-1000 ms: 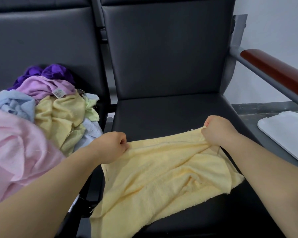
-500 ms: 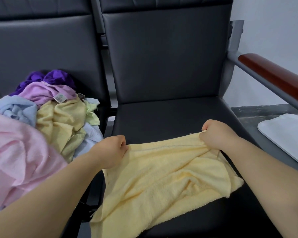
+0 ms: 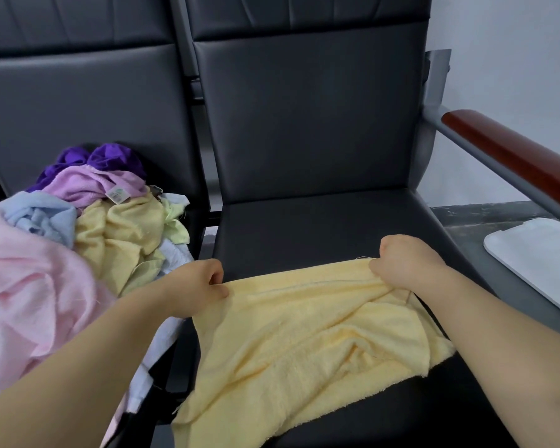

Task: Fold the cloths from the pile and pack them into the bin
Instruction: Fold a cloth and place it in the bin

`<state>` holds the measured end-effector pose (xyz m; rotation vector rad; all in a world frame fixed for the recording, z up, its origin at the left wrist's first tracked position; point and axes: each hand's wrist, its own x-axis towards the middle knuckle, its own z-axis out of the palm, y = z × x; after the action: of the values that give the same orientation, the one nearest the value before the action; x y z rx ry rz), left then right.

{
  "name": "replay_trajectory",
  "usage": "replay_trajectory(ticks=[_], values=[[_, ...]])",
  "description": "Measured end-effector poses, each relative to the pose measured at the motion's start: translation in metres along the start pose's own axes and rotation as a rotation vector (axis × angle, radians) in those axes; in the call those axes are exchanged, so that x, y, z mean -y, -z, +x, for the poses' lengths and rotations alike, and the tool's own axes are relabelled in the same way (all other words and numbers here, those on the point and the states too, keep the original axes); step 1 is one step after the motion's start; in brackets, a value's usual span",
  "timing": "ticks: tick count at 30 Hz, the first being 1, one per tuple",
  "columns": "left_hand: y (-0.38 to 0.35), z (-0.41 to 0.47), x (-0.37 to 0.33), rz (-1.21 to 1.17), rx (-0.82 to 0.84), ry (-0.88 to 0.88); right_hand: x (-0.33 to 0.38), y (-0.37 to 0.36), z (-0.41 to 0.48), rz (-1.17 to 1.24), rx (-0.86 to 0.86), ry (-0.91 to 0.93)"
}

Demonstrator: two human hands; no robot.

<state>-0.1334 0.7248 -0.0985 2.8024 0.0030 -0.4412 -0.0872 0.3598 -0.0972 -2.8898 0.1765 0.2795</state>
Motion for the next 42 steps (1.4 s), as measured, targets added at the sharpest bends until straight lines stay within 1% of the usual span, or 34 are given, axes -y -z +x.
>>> replay_trajectory(ticks=[4,8,11,13,15,17,18,19,20,22,24,26,28,30,32,33,35,36,38,39,40,42], values=[[0.012,-0.01,0.002,-0.053,-0.045,-0.003,0.001,0.005,-0.01,0.009,-0.101,-0.024],[0.023,-0.017,0.004,0.039,-0.074,0.074,0.0,0.006,-0.017,0.068,-0.075,-0.062],[0.026,-0.019,0.006,0.02,-0.151,0.156,-0.001,0.01,-0.021,0.213,-0.07,-0.066],[0.026,-0.019,0.007,-0.149,-0.254,0.206,0.003,0.019,-0.025,0.374,-0.094,-0.063],[0.027,-0.019,0.005,-0.448,-0.379,0.289,0.008,0.029,-0.027,0.598,-0.114,-0.084],[0.033,-0.015,0.001,-0.776,-0.486,0.323,0.015,0.039,-0.029,0.897,-0.118,-0.115],[0.038,-0.013,-0.002,-0.932,-0.533,0.29,0.02,0.044,-0.03,1.024,-0.119,-0.103],[0.045,-0.011,-0.005,-1.069,-0.586,0.219,0.024,0.05,-0.029,1.121,-0.143,-0.067],[0.054,-0.01,-0.008,-1.157,-0.655,0.135,0.027,0.057,-0.029,1.203,-0.192,-0.023],[0.077,-0.015,-0.016,-1.197,-0.798,-0.018,0.032,0.075,-0.031,1.329,-0.31,0.063],[0.099,-0.026,-0.025,-1.225,-0.907,-0.141,0.033,0.093,-0.037,1.372,-0.425,0.141],[0.113,-0.037,-0.029,-1.247,-0.937,-0.227,0.029,0.103,-0.042,1.363,-0.495,0.192],[0.115,-0.046,-0.031,-1.218,-0.905,-0.268,0.024,0.104,-0.045,1.321,-0.534,0.233],[0.107,-0.051,-0.026,-1.138,-0.87,-0.242,0.017,0.1,-0.045,1.287,-0.542,0.239],[0.097,-0.055,-0.018,-0.963,-0.816,-0.197,0.011,0.092,-0.045,1.28,-0.472,0.22],[0.092,-0.057,-0.013,-0.888,-0.748,-0.182,0.006,0.087,-0.043,1.285,-0.403,0.203],[0.084,-0.057,0.002,-0.827,-0.54,-0.133,-0.004,0.078,-0.04,1.25,-0.192,0.124],[0.082,-0.057,0.009,-0.806,-0.415,-0.088,-0.008,0.074,-0.042,1.193,-0.046,0.055],[0.076,-0.061,0.021,-0.73,-0.146,0.025,-0.016,0.065,-0.047,1.023,0.252,-0.086],[0.073,-0.064,0.023,-0.695,-0.018,0.077,-0.019,0.062,-0.051,0.927,0.343,-0.13],[0.071,-0.066,0.026,-0.663,0.086,0.121,-0.02,0.06,-0.052,0.843,0.39,-0.158],[0.066,-0.067,0.029,-0.641,0.221,0.178,-0.021,0.057,-0.053,0.738,0.407,-0.188]])
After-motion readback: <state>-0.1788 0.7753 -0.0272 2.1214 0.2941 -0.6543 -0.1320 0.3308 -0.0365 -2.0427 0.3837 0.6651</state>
